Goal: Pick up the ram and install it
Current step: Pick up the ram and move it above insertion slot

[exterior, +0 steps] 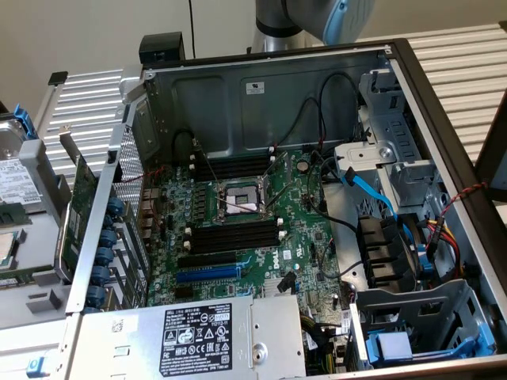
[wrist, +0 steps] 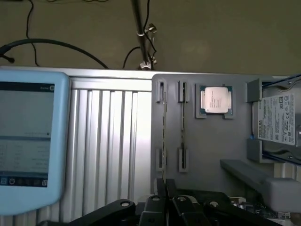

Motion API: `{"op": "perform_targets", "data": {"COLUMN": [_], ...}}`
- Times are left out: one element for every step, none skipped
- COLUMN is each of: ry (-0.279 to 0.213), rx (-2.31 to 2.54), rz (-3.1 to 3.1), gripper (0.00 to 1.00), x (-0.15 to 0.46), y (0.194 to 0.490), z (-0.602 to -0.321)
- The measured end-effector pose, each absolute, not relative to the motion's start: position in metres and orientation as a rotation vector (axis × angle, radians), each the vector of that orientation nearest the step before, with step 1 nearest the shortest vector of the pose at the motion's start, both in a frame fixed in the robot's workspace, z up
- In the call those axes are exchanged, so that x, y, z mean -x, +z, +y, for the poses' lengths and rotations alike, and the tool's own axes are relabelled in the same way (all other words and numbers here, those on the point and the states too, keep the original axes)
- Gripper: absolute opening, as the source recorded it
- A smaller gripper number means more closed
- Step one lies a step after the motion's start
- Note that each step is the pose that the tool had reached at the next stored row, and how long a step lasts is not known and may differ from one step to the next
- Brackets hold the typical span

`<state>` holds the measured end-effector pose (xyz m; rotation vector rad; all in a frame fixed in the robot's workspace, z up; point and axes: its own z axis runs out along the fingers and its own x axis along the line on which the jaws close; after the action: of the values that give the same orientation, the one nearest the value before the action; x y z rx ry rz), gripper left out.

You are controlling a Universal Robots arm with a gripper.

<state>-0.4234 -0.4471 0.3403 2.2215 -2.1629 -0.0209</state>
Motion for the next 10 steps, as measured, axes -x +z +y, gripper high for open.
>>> {"op": "perform_targets", "data": {"ry": [-0.021, -0.021, -0.021, -0.021, -0.021, -0.021, -0.022, -0.022, -0.023, -0.024], "rx": [-2.222, -2.221, -2.221, -2.221, -2.222, -2.221, -2.222, -2.222, -2.222, -2.223], "rz": [-2.163, -2.163, -2.163, -2.163, -2.163, -2.163, -2.163, -2.163, -2.164, -2.164], "gripper": [0.13, 0.13, 0.13, 0.13, 0.13, 0.13, 0.13, 0.13, 0.13, 0.13], "x": [0.421, 0.417, 0.414, 0.411, 0.407, 0.404, 0.400, 0.397, 0.393, 0.390], "y": [0.345, 0.350, 0.354, 0.359, 0.363, 0.368, 0.372, 0.377, 0.381, 0.386], "z": [-0.447, -0.447, -0.447, -0.447, -0.447, -0.447, -0.447, -0.447, -0.447, -0.447]}}
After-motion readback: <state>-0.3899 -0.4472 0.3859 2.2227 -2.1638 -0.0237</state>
